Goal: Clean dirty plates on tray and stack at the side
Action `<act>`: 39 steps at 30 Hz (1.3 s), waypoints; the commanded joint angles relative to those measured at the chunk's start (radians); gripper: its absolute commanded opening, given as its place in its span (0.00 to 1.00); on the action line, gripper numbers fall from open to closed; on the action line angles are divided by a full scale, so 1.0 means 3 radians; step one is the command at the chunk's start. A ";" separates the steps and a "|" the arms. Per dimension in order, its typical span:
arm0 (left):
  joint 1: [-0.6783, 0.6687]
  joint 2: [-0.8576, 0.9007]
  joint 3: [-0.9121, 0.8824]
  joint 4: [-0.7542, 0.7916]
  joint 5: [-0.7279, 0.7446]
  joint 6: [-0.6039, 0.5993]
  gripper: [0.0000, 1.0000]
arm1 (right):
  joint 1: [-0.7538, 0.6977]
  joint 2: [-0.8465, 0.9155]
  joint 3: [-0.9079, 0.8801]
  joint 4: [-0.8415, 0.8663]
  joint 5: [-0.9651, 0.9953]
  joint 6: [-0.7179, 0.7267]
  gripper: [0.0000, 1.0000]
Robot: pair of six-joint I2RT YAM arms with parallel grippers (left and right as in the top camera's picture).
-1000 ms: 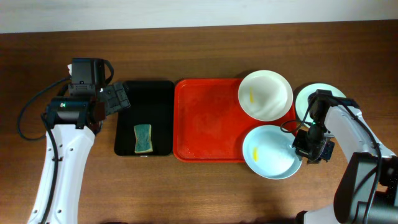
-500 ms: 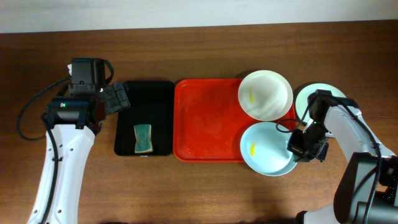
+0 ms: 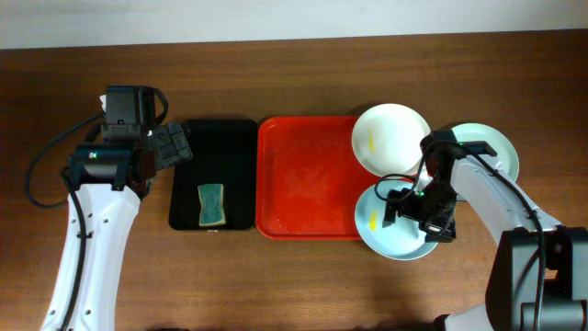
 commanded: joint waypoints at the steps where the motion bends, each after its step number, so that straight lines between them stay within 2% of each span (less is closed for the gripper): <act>1: 0.0009 0.0006 -0.0009 0.0004 -0.0046 -0.0056 0.99 | -0.0117 0.0010 0.0089 0.0003 -0.0239 -0.0020 0.98; 2: 0.0009 0.0006 -0.0009 0.0004 -0.0046 -0.0056 0.99 | -0.0154 0.0010 0.0128 -0.0006 -0.0312 -0.0074 1.00; 4: 0.0009 0.0006 -0.0009 0.0004 -0.0046 -0.0056 0.99 | -0.0202 0.0010 0.0240 -0.0094 -0.0326 -0.0121 0.45; 5: 0.0009 0.0006 -0.0009 0.0004 -0.0046 -0.0056 0.99 | -0.0229 0.0010 0.0337 -0.0202 -0.0292 -0.0120 0.29; 6: 0.0009 0.0006 -0.0009 0.0004 -0.0046 -0.0056 0.99 | -0.0254 0.0010 0.0444 -0.0323 -0.0238 -0.0120 0.21; 11: 0.0009 0.0006 -0.0009 0.0004 -0.0046 -0.0056 0.99 | -0.0285 0.0010 0.0814 -0.0782 0.0326 -0.0093 0.26; 13: 0.0009 0.0006 -0.0009 0.0004 -0.0046 -0.0056 0.99 | -0.0285 0.0010 0.0809 -0.0846 0.0528 -0.0075 0.28; 17: 0.0009 0.0006 -0.0009 0.0004 -0.0046 -0.0056 0.99 | -0.0285 0.0011 0.0679 -0.0815 0.0876 0.0263 0.32; 27: 0.0009 0.0006 -0.0009 0.0004 -0.0046 -0.0056 0.99 | -0.0285 0.0011 0.0210 -0.0495 0.0909 0.0290 0.34; 34: 0.0009 0.0006 -0.0009 0.0004 -0.0046 -0.0056 0.99 | -0.0284 0.0011 0.0019 -0.0248 0.0970 0.0600 0.34; 37: 0.0009 0.0006 -0.0009 0.0004 -0.0046 -0.0056 0.99 | -0.0276 0.0011 -0.0097 -0.0114 0.0932 0.0610 0.33; 38: 0.0009 0.0006 -0.0009 0.0004 -0.0046 -0.0056 0.99 | -0.0276 0.0011 -0.0111 -0.0103 0.0918 0.0612 0.27; 39: 0.0009 0.0006 -0.0009 0.0004 -0.0046 -0.0056 0.99 | -0.0276 0.0011 -0.0112 -0.0106 0.0902 0.0610 0.14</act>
